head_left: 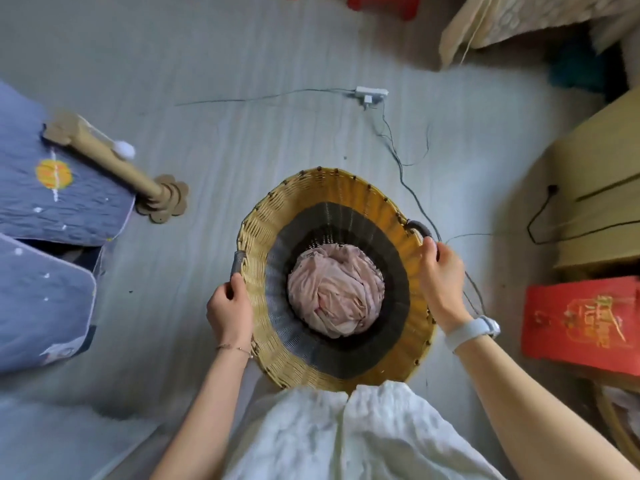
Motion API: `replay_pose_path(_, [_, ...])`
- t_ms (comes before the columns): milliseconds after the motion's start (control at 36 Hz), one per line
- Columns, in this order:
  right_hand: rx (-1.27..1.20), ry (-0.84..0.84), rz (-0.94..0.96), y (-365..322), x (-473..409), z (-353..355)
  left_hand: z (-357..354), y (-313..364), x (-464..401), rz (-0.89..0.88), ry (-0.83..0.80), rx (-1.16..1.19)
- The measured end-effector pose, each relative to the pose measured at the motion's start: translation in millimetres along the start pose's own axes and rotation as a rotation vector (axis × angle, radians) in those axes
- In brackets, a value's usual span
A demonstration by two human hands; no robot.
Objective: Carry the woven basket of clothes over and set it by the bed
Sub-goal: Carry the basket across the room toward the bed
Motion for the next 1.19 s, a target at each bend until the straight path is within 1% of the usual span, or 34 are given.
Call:
replay_pose_path(111, [0.069,-0.040,0.067,-63.6,-53.9,-56.2,0.1,28.5,-67.3,0.069,-0.009,0.053])
replay_pose_path(194, [0.076,-0.042,0.116,-116.1,-97.8,-94.4,6.9,60.3,-111.5,0.083,0.005,0.061])
replay_pose_path(389, [0.037,-0.092,0.210,-212.5,-170.7,-178.7,34.1,136.4,-207.8,0.097,0.114,0.109])
replay_pose_path(583, [-0.035,-0.206,0.276,-302.1,-244.7,-272.5,56.7,204.3,-300.6,0.129,0.228,0.194])
replay_pose_path(722, [-0.068,-0.273,0.294,-362.1,-305.6,-341.5,59.0,243.3,-361.0,0.204,0.277,0.268])
replay_pose_path(778, [-0.069,-0.295,0.310,-387.2,-331.0,-370.7,61.8,260.7,-383.4,0.234,0.305,0.271])
replay_pose_path(917, [-0.036,-0.390,0.368,-455.0,-383.7,-445.5,71.0,310.4,-445.4,0.245,0.398,0.274])
replay_pose_path(1028, [-0.017,-0.452,0.383,-501.0,-411.7,-497.1,81.2,336.9,-481.8,0.269,0.433,0.282])
replay_pose_path(1194, [0.011,-0.535,0.405,-563.0,-434.1,-585.1,98.5,349.3,-555.0,0.334,0.459,0.350])
Point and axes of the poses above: each hand's wrist, its own x-axis away from the middle knuckle, its own z-axis out of the back of the hand, y = z × x, the point moved 9 cm from there along -x, towards the middle knuckle, and after that the axes turned 7 degrees about -x, right-handed, at the moved point
